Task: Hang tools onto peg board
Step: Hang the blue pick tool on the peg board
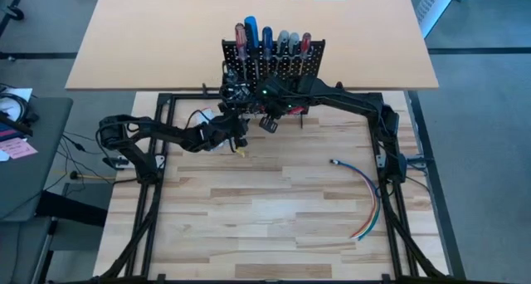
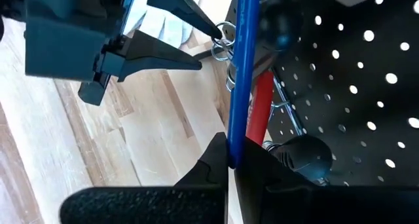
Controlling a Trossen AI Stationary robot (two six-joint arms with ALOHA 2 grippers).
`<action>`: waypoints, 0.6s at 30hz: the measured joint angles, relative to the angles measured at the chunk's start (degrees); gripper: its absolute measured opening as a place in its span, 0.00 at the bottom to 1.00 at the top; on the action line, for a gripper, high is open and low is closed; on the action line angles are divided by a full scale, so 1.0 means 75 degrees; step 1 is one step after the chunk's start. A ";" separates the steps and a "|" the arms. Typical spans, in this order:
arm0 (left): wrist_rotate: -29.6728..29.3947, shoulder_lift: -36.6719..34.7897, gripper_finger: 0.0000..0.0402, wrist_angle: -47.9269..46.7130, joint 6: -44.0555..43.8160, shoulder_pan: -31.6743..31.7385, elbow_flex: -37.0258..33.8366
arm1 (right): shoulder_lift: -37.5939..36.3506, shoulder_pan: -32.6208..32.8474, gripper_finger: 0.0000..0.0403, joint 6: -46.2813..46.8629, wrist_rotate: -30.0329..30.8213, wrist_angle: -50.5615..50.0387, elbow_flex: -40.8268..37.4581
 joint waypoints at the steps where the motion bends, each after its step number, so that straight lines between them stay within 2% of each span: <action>1: -0.0104 0.0003 0.42 -0.0002 0.0060 -0.0052 -0.0002 | 0.0000 -0.0020 0.03 -0.0022 -0.0002 0.0005 0.0000; 18: -0.0117 -0.0687 0.42 -0.0218 0.0017 -0.0739 -0.0031 | 0.0006 -0.0135 0.03 -0.0192 -0.0015 0.0655 -0.0034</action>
